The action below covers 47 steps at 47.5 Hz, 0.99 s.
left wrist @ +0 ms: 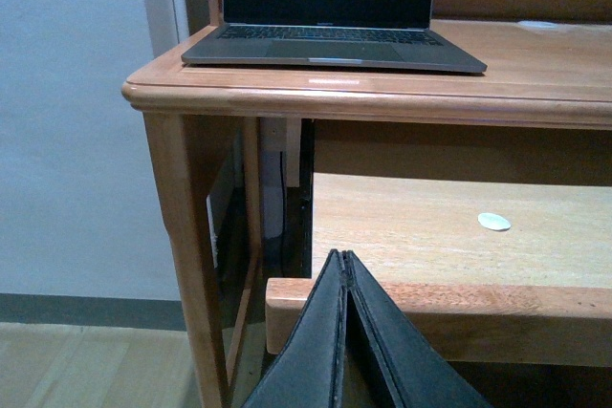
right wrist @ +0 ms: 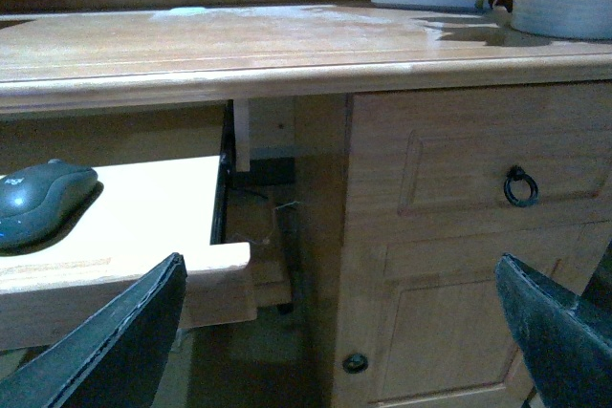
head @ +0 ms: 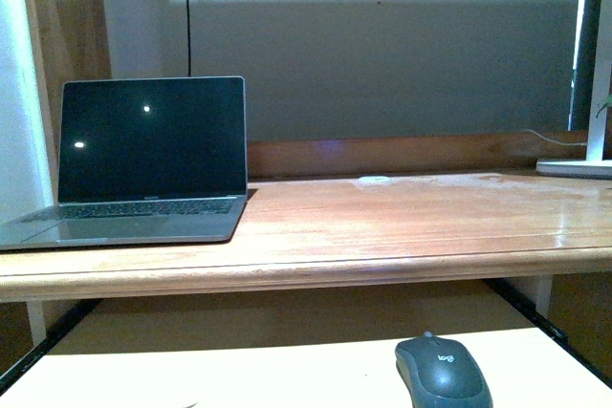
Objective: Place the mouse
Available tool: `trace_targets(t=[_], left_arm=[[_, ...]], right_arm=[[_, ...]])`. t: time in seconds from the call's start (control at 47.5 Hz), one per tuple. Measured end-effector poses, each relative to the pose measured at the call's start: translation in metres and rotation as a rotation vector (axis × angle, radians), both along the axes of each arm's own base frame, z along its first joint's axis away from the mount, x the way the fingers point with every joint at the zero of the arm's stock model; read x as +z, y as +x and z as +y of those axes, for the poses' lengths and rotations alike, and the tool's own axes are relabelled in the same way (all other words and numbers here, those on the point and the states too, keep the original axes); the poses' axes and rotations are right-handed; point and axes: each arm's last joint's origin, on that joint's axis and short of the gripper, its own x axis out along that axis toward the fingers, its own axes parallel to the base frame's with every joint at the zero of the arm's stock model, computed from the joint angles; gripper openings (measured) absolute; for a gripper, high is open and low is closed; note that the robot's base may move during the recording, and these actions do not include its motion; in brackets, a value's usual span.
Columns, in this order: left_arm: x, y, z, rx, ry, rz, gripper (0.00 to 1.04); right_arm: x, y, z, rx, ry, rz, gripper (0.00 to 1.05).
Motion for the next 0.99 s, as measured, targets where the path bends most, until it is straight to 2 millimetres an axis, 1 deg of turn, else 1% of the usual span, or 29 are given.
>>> trace_targets(t=[0.105, 0.211, 0.337, 0.737, 0.758, 0.822, 0.864, 0.927, 0.99], left_arm=[[-0.002, 0.000, 0.006, -0.029, 0.002, 0.002, 0.03], [-0.006, 0.000, 0.012, 0.013, 0.003, -0.001, 0.03], [-0.016, 0.000, 0.013, 0.008, 0.003, 0.008, 0.03], [-0.016, 0.000, 0.013, 0.008, 0.003, 0.004, 0.03], [-0.016, 0.000, 0.013, 0.008, 0.003, 0.004, 0.04], [-0.016, 0.000, 0.013, 0.008, 0.003, 0.004, 0.14], [-0.016, 0.000, 0.013, 0.008, 0.003, 0.004, 0.23], [-0.016, 0.000, 0.013, 0.008, 0.003, 0.004, 0.34], [-0.016, 0.000, 0.013, 0.007, 0.003, 0.004, 0.44]], right_arm=[[0.000, 0.000, 0.000, 0.001, 0.000, 0.000, 0.97], [0.000, 0.000, 0.000, 0.000, 0.000, 0.000, 0.97], [0.000, 0.000, 0.000, 0.001, 0.000, 0.000, 0.97], [0.000, 0.000, 0.000, 0.000, 0.000, 0.000, 0.97], [0.000, 0.000, 0.000, 0.000, 0.000, 0.000, 0.97], [0.000, 0.000, 0.000, -0.003, 0.002, 0.002, 0.97], [-0.001, 0.001, 0.001, -0.044, 0.040, 0.076, 0.97], [0.004, 0.007, 0.004, -0.078, 0.075, 0.118, 0.97], [0.013, 0.015, 0.010, -0.064, 0.091, 0.117, 0.97]])
